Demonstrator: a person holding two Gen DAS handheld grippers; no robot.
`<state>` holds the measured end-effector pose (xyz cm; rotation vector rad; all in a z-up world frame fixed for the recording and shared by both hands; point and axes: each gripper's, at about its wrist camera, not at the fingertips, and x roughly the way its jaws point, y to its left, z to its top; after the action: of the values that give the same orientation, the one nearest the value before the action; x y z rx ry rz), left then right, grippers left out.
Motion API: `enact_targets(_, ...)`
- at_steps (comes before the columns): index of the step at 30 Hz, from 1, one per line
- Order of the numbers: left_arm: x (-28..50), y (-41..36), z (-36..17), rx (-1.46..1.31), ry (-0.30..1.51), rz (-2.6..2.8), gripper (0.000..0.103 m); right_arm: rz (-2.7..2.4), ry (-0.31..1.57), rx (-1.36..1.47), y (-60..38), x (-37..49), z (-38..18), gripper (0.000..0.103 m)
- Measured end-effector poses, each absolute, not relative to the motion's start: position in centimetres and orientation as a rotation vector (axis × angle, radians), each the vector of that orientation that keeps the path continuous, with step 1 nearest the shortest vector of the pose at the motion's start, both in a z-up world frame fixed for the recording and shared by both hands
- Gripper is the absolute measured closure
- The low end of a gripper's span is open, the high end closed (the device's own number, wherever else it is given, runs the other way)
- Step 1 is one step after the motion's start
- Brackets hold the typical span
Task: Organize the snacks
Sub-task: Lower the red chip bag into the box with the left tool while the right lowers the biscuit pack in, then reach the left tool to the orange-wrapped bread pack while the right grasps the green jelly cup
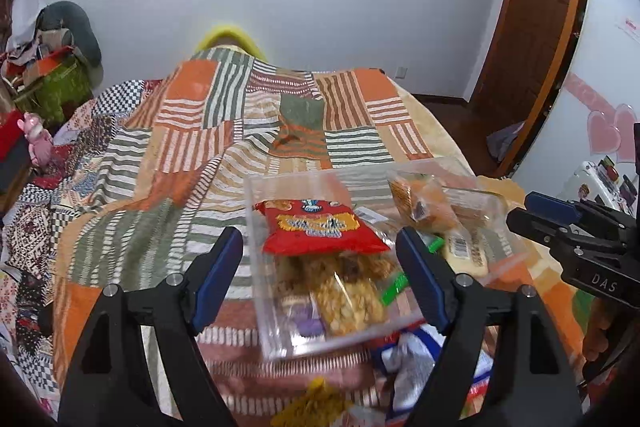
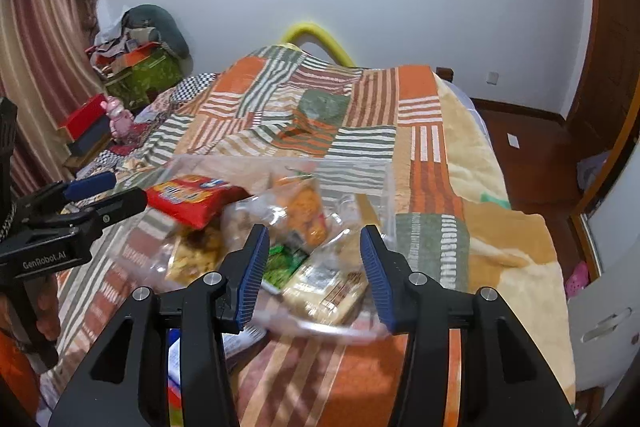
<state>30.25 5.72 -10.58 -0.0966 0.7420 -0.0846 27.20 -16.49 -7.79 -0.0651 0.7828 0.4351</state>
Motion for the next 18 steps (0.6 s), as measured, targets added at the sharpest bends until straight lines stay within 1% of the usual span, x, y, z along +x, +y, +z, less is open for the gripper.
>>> enact_targets(3,28.3,6.0,-10.1,-0.089,0.737,-0.077,0.02,0.45,0.776,-0.058,-16.5,25.9,-7.4,0.055)
enact_targets(10,23.9,7.2,-10.4,-0.102,0.755,-0.065,0.019,0.468,0.761,-0.047,-16.8,22.6,-6.9,0.049)
enact_targets(18,19.4,7.6,-13.0,-0.095,0.83,-0.056,0.018,0.489,0.793,-0.045,-17.1,19.7,-8.1,0.047)
